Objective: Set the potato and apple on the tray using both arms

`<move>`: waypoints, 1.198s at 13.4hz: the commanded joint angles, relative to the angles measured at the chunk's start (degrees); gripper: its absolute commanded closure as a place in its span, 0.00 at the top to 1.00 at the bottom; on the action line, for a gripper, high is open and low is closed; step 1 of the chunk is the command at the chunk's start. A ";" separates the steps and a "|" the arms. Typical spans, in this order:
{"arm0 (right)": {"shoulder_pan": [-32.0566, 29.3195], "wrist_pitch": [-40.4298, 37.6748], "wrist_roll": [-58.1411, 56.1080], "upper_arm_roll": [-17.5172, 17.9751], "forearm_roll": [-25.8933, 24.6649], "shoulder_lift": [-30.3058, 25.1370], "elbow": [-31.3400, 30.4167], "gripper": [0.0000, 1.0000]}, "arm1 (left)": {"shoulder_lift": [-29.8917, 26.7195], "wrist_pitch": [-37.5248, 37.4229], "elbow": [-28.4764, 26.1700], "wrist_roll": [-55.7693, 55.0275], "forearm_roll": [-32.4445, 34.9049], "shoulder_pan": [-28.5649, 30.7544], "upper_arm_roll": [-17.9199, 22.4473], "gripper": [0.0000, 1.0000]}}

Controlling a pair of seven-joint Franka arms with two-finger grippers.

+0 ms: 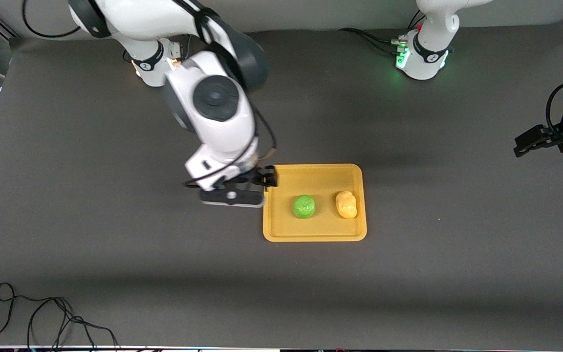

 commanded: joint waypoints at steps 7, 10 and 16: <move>-14.35 1.08 -27.30 -4.37 0.45 -28.98 -32.41 1.00 | -0.35 0.24 -0.23 0.83 0.25 0.26 -0.10 1.00; -21.29 1.09 -33.11 -4.10 0.72 -33.57 -36.74 1.00 | -0.35 0.24 -0.23 0.83 0.25 0.26 -0.10 1.00; -33.88 0.47 -35.69 0.46 1.60 -35.95 -38.51 1.00 | -0.35 0.24 -0.23 0.83 0.25 0.26 -0.10 1.00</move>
